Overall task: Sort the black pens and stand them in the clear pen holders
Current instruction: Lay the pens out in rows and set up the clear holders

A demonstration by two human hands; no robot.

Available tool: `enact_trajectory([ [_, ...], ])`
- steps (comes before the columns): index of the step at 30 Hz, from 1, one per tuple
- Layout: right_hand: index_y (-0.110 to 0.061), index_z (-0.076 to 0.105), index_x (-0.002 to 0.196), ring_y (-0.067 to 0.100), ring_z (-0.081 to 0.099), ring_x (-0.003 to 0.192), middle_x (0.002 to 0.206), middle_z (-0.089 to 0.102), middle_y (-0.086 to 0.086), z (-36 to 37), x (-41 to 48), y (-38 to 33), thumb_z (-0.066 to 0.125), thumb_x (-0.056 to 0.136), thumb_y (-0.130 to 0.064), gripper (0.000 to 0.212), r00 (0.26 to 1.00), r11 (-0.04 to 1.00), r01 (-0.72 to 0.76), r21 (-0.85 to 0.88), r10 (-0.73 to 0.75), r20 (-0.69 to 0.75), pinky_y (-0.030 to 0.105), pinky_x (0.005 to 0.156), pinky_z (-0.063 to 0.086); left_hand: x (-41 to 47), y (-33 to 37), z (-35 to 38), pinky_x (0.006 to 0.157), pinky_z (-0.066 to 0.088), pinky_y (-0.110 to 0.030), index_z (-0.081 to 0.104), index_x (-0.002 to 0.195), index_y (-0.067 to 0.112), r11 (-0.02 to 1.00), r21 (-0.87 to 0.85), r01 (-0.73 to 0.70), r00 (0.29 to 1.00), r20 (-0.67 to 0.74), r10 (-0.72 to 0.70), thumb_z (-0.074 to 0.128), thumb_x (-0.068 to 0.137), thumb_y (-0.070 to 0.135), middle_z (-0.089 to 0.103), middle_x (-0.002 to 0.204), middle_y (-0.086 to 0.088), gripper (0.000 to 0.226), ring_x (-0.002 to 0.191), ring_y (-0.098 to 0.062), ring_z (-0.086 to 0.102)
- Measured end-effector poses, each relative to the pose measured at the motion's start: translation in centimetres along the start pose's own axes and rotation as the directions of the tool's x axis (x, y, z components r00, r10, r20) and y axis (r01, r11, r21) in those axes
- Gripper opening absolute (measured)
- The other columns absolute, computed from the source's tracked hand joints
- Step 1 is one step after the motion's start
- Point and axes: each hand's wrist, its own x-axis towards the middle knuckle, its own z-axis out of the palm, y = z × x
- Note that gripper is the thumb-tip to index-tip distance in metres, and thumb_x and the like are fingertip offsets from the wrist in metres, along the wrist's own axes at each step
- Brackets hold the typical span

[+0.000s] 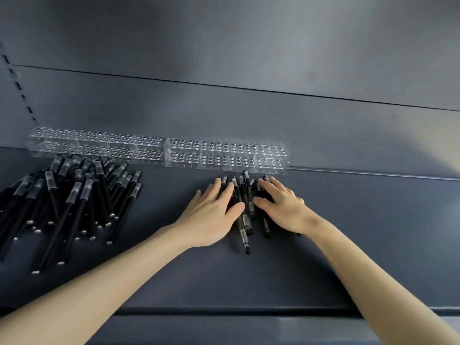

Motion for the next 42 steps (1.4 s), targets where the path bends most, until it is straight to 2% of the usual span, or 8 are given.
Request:
enact_trajectory([
  [5,-0.029,0.024,0.148,0.025,0.015,0.143,0.156,0.019,-0.004,0.1,0.0,0.0,0.034,0.100,-0.040,0.050,0.997,1.000,0.015,0.017,-0.014,-0.079,0.044,0.112,0.010,-0.5,0.8,0.0,0.119,-0.003,-0.037,-0.003,0.152,0.023,0.998,-0.061,-0.010,1.000,-0.023,0.009,0.012,0.100,0.049,-0.011,0.159,-0.002,0.060,0.146,-0.015,-0.009],
  [9,-0.026,0.032,0.145,0.029,0.027,0.138,0.152,0.029,-0.001,0.0,0.0,0.2,0.038,0.098,-0.041,0.049,0.994,1.000,0.028,0.010,-0.027,-0.105,0.044,0.110,0.018,-0.5,0.0,-1.1,0.113,0.020,-0.033,0.026,0.148,0.017,0.977,-0.214,-0.010,0.988,-0.153,-0.023,0.029,0.101,0.043,0.021,0.156,0.001,0.054,0.142,-0.016,0.020],
  [14,-0.019,0.043,0.138,0.033,0.043,0.125,0.139,0.045,0.009,0.0,-0.3,0.5,0.046,0.095,-0.037,0.046,0.988,0.998,0.046,0.038,-0.040,-0.149,0.042,0.105,0.034,-0.5,-1.3,-1.7,0.095,0.034,-0.027,0.046,0.133,0.015,0.994,-0.111,-0.007,0.982,-0.190,-0.015,0.039,0.099,0.039,0.045,0.135,0.000,0.042,0.122,-0.017,0.045],
  [18,-0.015,0.051,0.128,0.035,0.045,0.119,0.129,0.050,0.010,-0.3,-1.0,0.2,0.046,0.095,-0.036,0.039,0.980,0.999,0.046,-0.017,-0.049,-0.191,0.039,0.098,0.038,-1.1,-1.5,-2.5,0.091,0.044,-0.038,0.052,0.123,0.019,1.000,-0.002,-0.003,0.973,-0.230,0.002,0.039,0.098,0.041,0.052,0.122,0.004,0.035,0.108,-0.018,0.053],
  [22,-0.015,0.062,0.105,0.032,0.056,0.103,0.113,0.060,0.007,-1.9,-1.5,-2.1,0.048,0.093,-0.031,0.025,0.937,0.990,0.143,0.000,-0.135,-0.322,0.037,0.088,0.045,-2.4,-1.5,-5.1,0.087,0.046,-0.039,0.062,0.102,0.018,0.997,0.054,-0.055,0.908,-0.413,0.073,0.045,0.097,0.035,0.058,0.098,0.006,0.025,0.092,-0.018,0.057],
  [30,-0.017,0.064,0.101,0.027,0.060,0.087,0.086,0.069,-0.001,-3.2,-2.8,-13.7,0.046,0.095,-0.031,0.024,0.801,0.914,0.405,-0.017,-0.363,-0.475,0.036,0.081,0.049,-8.9,-5.0,-12.0,0.073,0.052,-0.036,0.066,0.086,0.021,0.995,0.019,-0.093,0.737,-0.671,0.082,0.054,0.092,0.028,0.065,0.072,0.010,0.015,0.071,-0.018,0.062],
  [36,-0.015,0.064,0.096,0.027,0.059,0.079,0.075,0.067,-0.003,0.9,-4.3,-24.9,0.045,0.096,-0.028,0.023,0.721,0.833,0.552,-0.019,-0.489,-0.492,0.036,0.078,0.049,-17.3,-13.8,-16.3,0.069,0.053,-0.036,0.066,0.083,0.023,0.999,0.024,-0.034,0.615,-0.787,0.040,0.053,0.092,0.033,0.063,0.065,0.010,0.018,0.065,-0.016,0.062],
  [42,-0.016,0.064,0.094,0.023,0.062,0.077,0.077,0.068,-0.003,10.4,-5.2,-38.0,0.045,0.094,-0.027,0.022,0.721,0.787,0.616,0.029,-0.548,-0.424,0.035,0.076,0.051,-27.3,-26.3,-18.7,0.065,0.050,-0.034,0.064,0.077,0.024,0.996,-0.015,0.088,0.626,-0.777,-0.067,0.057,0.089,0.027,0.060,0.061,0.013,0.015,0.061,-0.009,0.058],
])
